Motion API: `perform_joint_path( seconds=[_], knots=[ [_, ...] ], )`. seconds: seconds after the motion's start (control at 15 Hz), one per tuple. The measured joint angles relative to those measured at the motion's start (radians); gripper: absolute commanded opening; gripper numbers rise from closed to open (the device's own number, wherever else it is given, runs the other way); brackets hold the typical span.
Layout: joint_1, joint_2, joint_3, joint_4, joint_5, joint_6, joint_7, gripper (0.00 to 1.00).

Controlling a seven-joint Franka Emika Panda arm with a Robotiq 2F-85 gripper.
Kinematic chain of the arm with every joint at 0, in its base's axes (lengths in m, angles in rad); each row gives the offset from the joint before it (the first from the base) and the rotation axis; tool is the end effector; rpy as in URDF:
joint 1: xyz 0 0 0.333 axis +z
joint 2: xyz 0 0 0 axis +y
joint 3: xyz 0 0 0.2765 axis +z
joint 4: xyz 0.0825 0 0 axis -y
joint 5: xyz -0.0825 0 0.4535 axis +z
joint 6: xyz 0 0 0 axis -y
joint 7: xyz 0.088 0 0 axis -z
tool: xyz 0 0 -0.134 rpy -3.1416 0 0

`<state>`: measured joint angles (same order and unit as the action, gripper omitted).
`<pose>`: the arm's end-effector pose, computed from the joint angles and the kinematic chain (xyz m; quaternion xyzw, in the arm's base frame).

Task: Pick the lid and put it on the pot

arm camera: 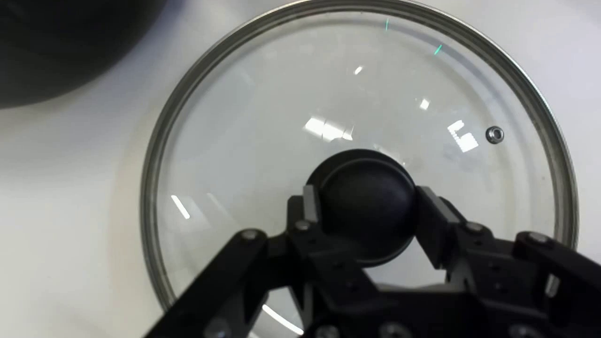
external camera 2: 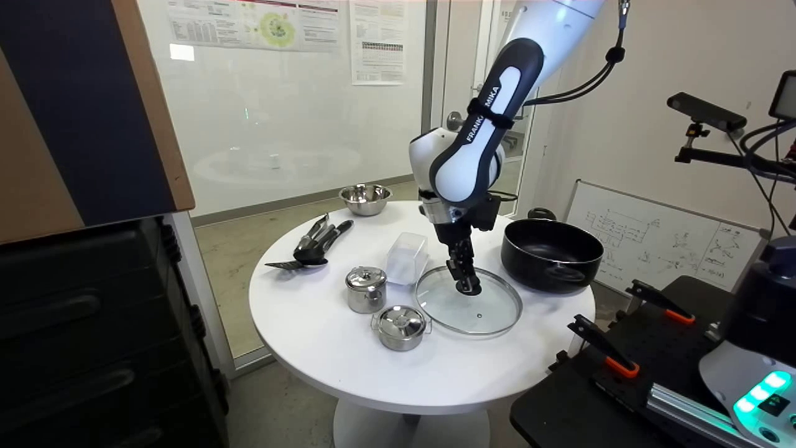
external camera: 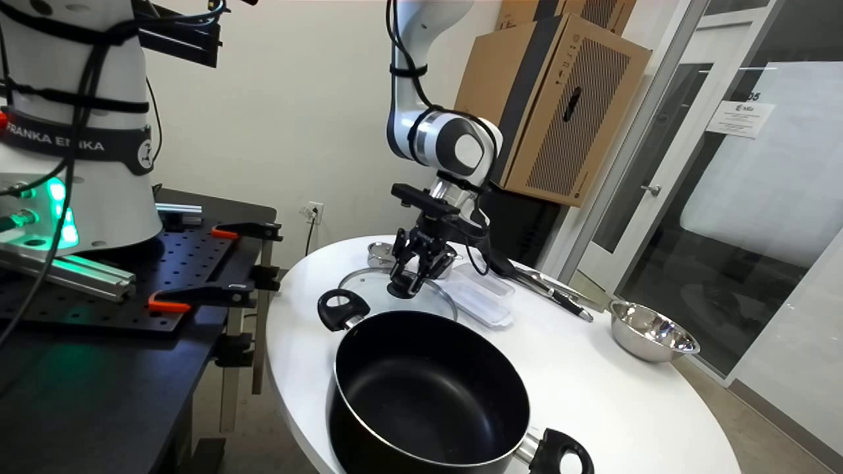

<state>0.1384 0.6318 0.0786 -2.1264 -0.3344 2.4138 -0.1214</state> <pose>0.5030 0.1126 -0.0369 0.9373 0.2999 -0.1622 0.0719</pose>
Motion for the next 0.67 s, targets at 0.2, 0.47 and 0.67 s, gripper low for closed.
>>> perform_joint_path(
  seconds=[0.2,0.47,0.67],
  knots=[
    [0.000,-0.036,0.014,-0.020,0.000,0.000,-0.014,0.26],
    [-0.001,-0.096,0.021,-0.059,0.001,0.000,-0.032,0.26],
    [-0.006,-0.151,0.022,-0.088,0.006,0.000,-0.035,0.26]
  ],
)
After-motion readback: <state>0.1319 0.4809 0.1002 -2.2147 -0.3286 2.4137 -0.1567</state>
